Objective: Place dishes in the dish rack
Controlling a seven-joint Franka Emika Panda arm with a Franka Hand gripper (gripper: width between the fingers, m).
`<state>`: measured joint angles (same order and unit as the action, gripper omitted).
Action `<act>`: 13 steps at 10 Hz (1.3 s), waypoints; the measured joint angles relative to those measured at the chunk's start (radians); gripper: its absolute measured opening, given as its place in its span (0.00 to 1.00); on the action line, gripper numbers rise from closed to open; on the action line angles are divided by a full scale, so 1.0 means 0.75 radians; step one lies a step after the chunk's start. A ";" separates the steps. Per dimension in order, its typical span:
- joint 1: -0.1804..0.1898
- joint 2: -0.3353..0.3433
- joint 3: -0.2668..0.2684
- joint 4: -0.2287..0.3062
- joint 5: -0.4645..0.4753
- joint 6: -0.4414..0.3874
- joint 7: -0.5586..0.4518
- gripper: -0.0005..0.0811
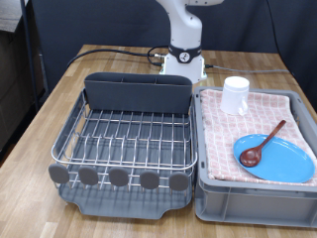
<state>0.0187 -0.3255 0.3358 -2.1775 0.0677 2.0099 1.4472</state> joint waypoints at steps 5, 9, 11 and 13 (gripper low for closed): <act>-0.001 0.057 0.065 -0.070 -0.169 0.191 0.039 0.99; -0.001 0.227 0.214 -0.054 -0.432 0.341 0.368 0.99; -0.001 0.315 0.254 -0.056 -0.532 0.419 0.566 0.99; -0.002 0.388 0.254 -0.082 -0.576 0.528 0.649 0.99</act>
<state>0.0173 -0.0347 0.5263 -2.2393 -0.3641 2.4055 1.9339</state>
